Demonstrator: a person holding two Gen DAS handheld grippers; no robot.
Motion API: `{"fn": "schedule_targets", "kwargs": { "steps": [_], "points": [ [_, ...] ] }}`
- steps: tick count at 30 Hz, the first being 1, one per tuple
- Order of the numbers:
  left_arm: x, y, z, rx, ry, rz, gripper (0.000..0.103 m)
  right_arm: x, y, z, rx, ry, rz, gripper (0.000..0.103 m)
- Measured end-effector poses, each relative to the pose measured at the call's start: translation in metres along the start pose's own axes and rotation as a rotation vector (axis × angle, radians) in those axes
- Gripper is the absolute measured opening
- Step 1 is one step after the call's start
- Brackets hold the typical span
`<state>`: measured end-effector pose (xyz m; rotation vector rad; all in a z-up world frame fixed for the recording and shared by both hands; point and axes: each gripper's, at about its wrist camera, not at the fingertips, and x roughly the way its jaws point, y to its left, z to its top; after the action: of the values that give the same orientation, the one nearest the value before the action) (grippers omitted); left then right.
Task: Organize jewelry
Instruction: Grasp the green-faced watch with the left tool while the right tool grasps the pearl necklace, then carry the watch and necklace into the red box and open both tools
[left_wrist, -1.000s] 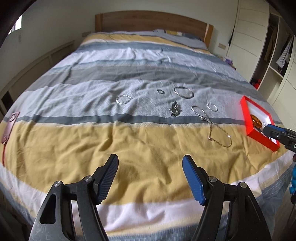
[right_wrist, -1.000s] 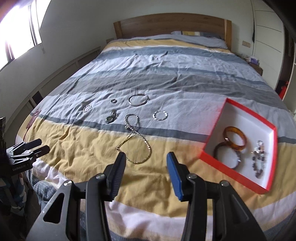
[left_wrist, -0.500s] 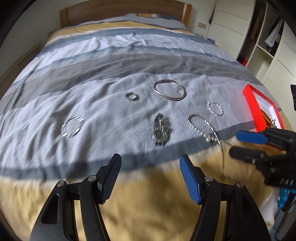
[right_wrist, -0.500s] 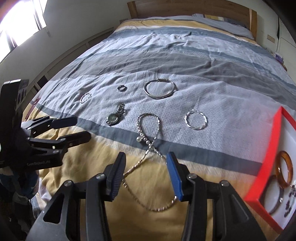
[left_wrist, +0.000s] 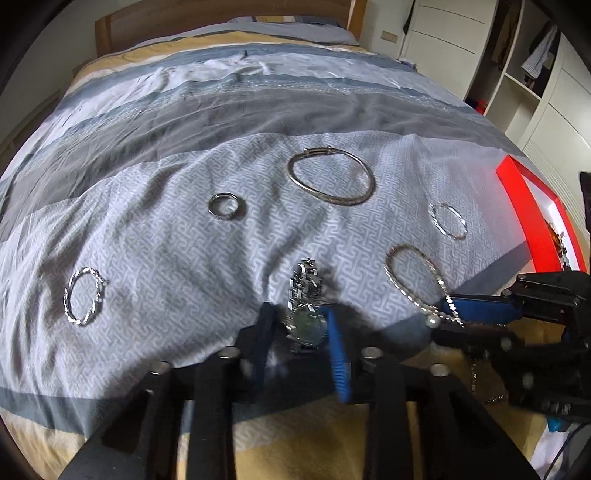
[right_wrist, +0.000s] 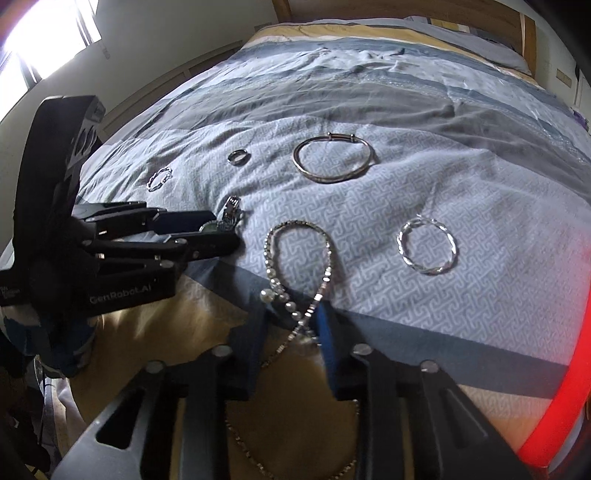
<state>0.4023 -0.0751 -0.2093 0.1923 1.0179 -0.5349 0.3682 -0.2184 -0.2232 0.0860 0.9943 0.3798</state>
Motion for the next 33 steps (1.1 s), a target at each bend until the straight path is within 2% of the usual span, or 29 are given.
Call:
{"fn": "schedule_targets", "kwargs": {
  "steps": [2, 4, 9, 15, 25, 33],
  "points": [
    [-0.002, -0.001, -0.003, -0.007, -0.004, 0.0, 0.024, -0.002, -0.004, -0.002, 0.017, -0.001, 0.017, 0.006],
    [-0.005, -0.001, -0.005, -0.026, -0.004, -0.001, 0.023, -0.007, -0.006, -0.006, 0.031, -0.001, 0.026, 0.005],
    [-0.023, -0.005, -0.014, -0.055, -0.007, 0.015, 0.023, -0.026, 0.0, -0.014, 0.041, -0.021, 0.031, 0.005],
    [-0.061, -0.012, -0.03, -0.082, -0.039, 0.024, 0.023, -0.07, 0.018, -0.021, 0.036, -0.08, 0.031, 0.005],
    [-0.146, -0.042, -0.052, -0.05, -0.143, 0.038, 0.023, -0.152, 0.052, -0.046, 0.022, -0.19, 0.013, 0.005],
    [-0.193, -0.071, -0.072, -0.027, -0.196, 0.049, 0.023, -0.202, 0.068, -0.077, 0.007, -0.249, -0.007, 0.005]
  ]
}}
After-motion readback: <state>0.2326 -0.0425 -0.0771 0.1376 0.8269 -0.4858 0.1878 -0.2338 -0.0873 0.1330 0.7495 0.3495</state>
